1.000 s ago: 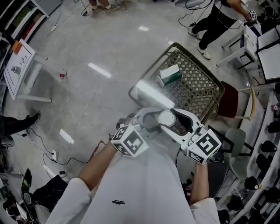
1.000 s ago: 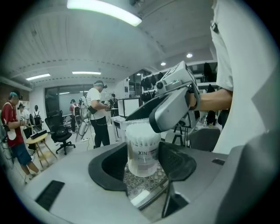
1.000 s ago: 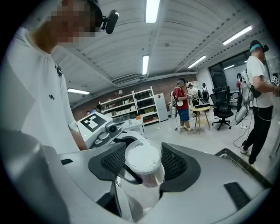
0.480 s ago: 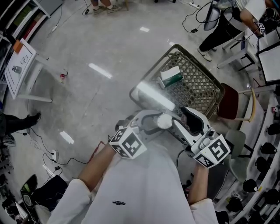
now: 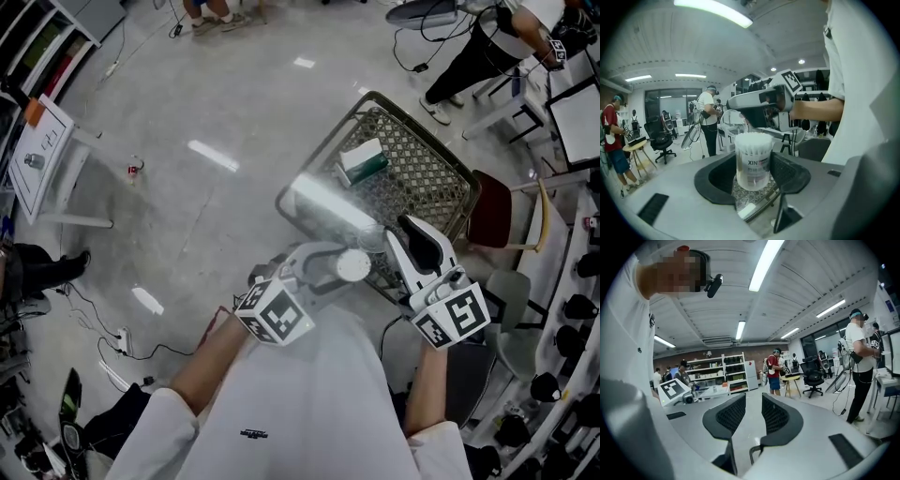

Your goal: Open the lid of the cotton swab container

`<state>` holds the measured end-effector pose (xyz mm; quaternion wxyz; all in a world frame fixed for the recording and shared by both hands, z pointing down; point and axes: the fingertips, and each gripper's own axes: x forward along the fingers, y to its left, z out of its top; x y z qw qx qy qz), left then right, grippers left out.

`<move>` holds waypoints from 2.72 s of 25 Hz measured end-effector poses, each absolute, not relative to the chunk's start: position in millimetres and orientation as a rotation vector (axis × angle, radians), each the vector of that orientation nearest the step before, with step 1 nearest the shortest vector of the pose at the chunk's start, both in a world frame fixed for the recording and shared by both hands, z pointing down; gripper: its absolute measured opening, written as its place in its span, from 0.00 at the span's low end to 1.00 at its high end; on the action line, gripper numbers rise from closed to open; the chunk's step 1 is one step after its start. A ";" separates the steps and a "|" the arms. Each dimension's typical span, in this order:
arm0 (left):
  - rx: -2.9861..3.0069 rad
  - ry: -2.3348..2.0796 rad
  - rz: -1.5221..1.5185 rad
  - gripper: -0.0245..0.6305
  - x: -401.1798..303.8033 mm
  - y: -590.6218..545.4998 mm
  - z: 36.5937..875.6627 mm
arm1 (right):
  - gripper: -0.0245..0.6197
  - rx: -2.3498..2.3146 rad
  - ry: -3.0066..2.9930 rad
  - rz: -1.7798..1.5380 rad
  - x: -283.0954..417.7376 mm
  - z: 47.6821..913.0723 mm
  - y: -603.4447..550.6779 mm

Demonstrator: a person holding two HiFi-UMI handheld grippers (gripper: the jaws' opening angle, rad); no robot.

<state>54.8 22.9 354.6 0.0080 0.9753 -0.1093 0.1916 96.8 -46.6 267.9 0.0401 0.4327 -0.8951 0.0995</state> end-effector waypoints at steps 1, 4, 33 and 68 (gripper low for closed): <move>3.046 -0.336 0.597 0.37 55.5 24.1 355.4 | 0.19 1.342 -2.732 0.304 98.9 270.7 -47.9; 3.030 -0.336 0.571 0.37 56.5 24.5 354.5 | 0.19 1.399 -2.714 0.297 105.5 273.6 -50.1; 2.963 -0.628 0.398 0.39 37.9 -37.3 330.4 | 0.18 1.936 -2.337 0.135 169.2 282.4 2.4; 2.920 -0.726 0.334 0.39 22.2 -38.6 330.1 | 0.05 2.014 -2.219 0.168 168.1 310.8 24.5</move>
